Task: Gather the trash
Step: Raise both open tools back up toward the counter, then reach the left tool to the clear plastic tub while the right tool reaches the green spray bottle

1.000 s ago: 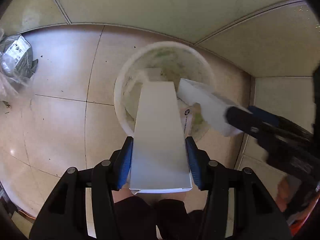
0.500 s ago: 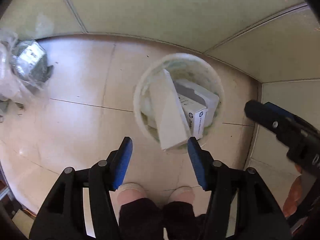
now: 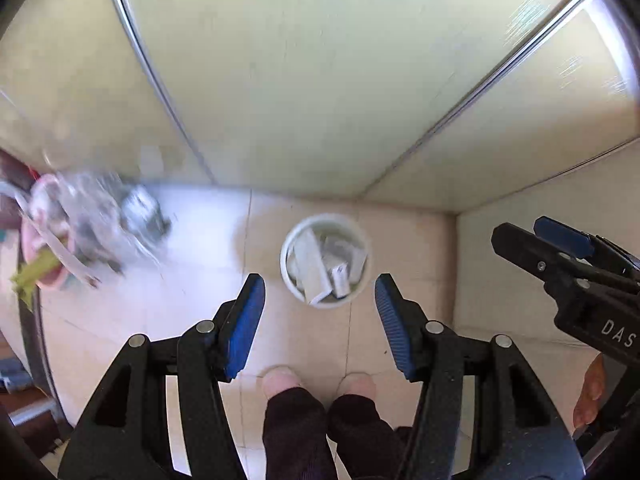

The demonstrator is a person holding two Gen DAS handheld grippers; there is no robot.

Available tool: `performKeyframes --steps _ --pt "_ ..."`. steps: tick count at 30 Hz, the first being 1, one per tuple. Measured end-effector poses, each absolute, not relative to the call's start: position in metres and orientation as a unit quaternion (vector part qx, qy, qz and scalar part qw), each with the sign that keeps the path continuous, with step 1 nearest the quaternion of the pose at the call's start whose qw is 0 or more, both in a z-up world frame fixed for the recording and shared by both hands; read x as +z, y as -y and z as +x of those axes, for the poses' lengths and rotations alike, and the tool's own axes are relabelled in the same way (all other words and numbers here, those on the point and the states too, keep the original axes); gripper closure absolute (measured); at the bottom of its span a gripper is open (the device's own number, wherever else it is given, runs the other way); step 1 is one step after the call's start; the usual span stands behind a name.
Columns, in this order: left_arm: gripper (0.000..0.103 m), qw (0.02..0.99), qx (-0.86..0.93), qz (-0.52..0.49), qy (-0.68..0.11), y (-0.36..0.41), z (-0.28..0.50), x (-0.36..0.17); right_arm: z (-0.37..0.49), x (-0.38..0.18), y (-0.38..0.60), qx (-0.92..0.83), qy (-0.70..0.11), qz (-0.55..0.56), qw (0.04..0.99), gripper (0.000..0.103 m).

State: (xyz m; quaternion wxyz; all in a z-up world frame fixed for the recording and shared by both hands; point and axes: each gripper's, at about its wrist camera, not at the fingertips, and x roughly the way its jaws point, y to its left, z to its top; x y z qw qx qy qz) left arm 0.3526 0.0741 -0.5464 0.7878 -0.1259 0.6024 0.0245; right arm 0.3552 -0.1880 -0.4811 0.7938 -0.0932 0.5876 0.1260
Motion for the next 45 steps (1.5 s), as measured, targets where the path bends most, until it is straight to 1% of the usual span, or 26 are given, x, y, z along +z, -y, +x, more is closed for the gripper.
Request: performKeyframes --steps 5,9,13,15,19,23,26,28,30,31,37,45 --pt "0.047 0.831 0.015 -0.115 -0.544 -0.074 0.344 -0.414 0.341 -0.359 0.179 0.122 -0.533 -0.081 0.833 0.03" --pt "0.047 0.859 0.01 -0.103 -0.501 -0.078 0.334 -0.327 0.326 -0.269 0.175 0.11 -0.482 -0.066 0.867 0.03" --pt "0.039 0.886 0.005 -0.091 -0.455 -0.081 0.324 -0.252 0.311 -0.205 0.17 0.101 -0.438 -0.064 0.891 0.03" --pt "0.038 0.897 0.0 -0.081 -0.435 -0.08 0.32 -0.223 0.305 -0.179 0.168 0.095 -0.416 -0.067 0.902 0.03" --pt "0.031 0.92 -0.001 -0.065 -0.387 -0.086 0.315 -0.172 0.292 -0.136 0.159 0.08 -0.366 -0.082 0.924 0.03" --pt "0.015 0.937 0.008 -0.067 -0.342 -0.09 0.318 -0.131 0.296 -0.098 0.152 0.072 -0.318 -0.088 0.941 0.024" --pt "0.007 0.948 0.011 -0.066 -0.313 -0.093 0.326 -0.103 0.3 -0.079 0.153 0.069 -0.288 -0.089 0.951 0.022" --pt "0.007 0.952 0.014 -0.059 -0.299 -0.094 0.336 -0.087 0.31 -0.07 0.154 0.072 -0.275 -0.085 0.955 0.021" --pt "0.006 0.956 0.019 -0.053 -0.288 -0.094 0.351 -0.076 0.322 -0.063 0.155 0.075 -0.265 -0.081 0.958 0.013" --pt "0.006 0.957 0.022 -0.052 -0.283 -0.095 0.359 -0.073 0.33 -0.06 0.157 0.076 -0.258 -0.079 0.96 0.012" --pt "0.004 0.965 0.05 -0.056 -0.25 -0.093 0.423 -0.056 0.393 -0.046 0.163 0.106 -0.236 -0.093 0.962 0.012" --pt "0.004 0.96 0.084 -0.083 -0.252 -0.085 0.532 -0.041 0.508 -0.036 0.172 0.173 -0.281 -0.101 0.939 0.012"
